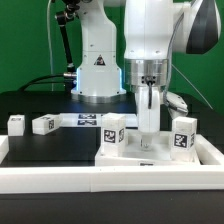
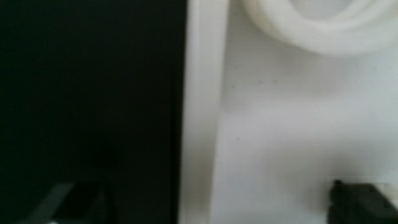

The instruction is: Assemble square table

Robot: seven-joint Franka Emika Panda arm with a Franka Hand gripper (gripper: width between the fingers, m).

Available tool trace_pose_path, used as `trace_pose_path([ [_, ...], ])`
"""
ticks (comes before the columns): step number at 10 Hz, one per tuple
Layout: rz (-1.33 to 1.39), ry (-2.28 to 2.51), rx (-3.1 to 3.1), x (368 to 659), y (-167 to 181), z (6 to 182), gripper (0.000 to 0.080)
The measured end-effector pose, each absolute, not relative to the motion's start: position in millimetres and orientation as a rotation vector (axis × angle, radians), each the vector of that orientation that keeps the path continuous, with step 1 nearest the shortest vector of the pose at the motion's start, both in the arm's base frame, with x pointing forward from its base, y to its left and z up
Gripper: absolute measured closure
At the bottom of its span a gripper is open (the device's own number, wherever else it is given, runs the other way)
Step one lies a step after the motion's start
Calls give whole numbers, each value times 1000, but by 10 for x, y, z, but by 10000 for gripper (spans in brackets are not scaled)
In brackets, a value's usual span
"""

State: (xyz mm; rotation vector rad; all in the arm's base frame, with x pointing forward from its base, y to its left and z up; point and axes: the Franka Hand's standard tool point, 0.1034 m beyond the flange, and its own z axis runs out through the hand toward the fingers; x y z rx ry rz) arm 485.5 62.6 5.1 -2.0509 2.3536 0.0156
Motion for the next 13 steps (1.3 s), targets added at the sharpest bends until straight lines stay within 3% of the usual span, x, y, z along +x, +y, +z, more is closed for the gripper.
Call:
trace_pose_path([
  [2, 16, 2354, -2051, 4855, 624, 50, 542],
  [3, 16, 2354, -2051, 4852, 623, 49, 542],
  [4, 17, 2355, -2052, 4849, 621, 46, 678],
  [5, 15, 2353, -2053, 4849, 621, 48, 747],
  [13, -3, 2308, -2099, 4855, 571, 57, 745],
])
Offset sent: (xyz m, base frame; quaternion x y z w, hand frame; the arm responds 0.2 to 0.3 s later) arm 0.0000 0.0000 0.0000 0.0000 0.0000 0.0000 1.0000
